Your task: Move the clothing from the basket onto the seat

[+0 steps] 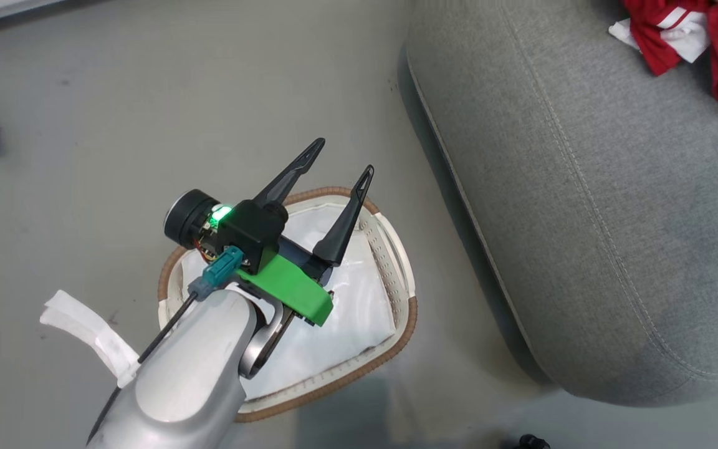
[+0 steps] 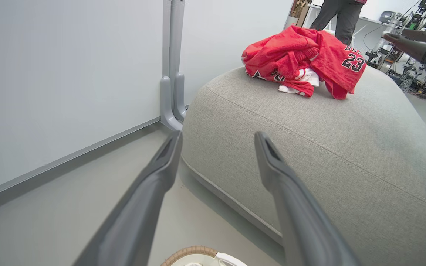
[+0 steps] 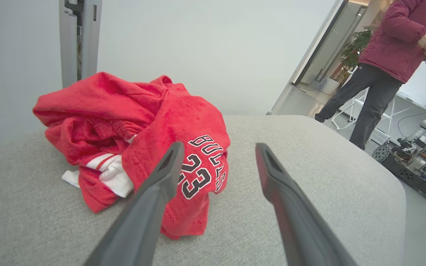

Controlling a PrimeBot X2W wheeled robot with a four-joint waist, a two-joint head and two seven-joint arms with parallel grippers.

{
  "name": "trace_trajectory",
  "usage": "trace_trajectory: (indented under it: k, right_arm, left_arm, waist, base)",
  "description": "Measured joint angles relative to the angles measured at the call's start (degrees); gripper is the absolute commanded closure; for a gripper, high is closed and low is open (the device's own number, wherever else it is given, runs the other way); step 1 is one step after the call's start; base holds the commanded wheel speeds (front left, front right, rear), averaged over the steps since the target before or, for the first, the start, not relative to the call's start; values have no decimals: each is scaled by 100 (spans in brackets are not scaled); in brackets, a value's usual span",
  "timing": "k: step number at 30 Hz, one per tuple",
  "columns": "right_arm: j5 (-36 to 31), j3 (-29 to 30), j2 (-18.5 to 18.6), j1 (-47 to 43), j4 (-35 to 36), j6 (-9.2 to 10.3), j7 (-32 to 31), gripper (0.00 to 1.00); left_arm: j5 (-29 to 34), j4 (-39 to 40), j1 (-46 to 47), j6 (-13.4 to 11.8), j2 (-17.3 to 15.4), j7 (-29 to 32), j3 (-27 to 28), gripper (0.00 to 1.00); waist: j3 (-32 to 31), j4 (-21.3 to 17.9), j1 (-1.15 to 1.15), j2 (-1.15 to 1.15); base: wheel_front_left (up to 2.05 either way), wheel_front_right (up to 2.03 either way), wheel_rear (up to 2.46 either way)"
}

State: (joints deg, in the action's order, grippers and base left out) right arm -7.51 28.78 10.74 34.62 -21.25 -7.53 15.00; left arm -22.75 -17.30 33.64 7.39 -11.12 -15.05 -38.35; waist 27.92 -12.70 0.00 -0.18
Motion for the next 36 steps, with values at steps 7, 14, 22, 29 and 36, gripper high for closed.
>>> trace_trajectory:
  k: [7,14,22,29,36]
  right_arm:
    - [19,-481,118,20,-96,0,0,0]
    - [163,-999,-133,71,-258,0,0,0]
    - [556,-1478,-589,-188,-250,0,0,0]
    - [756,-1874,-781,-699,-85,0,0,0]
    - [1279,-2441,-799,-1422,154,0,0,0]
  left_arm:
    - [-40,-38,-489,0,307,-8,527,0]
    - [136,-25,-1061,0,512,-8,1312,0]
    - [279,25,-1655,-8,679,-8,2262,0]
    - [492,69,-2042,-8,723,-8,2929,0]
    - [605,91,-2503,-8,780,-8,3307,0]
  waist:
    - [-583,212,0,0]
    - [-1060,637,0,0]
    - [-1494,1200,0,0]
    - [-1817,1535,0,0]
    - [-2116,1679,0,0]
  base:
    - [0,0,0]
    - [0,0,0]
    - [0,0,0]
    - [0,0,0]
    - [0,0,0]
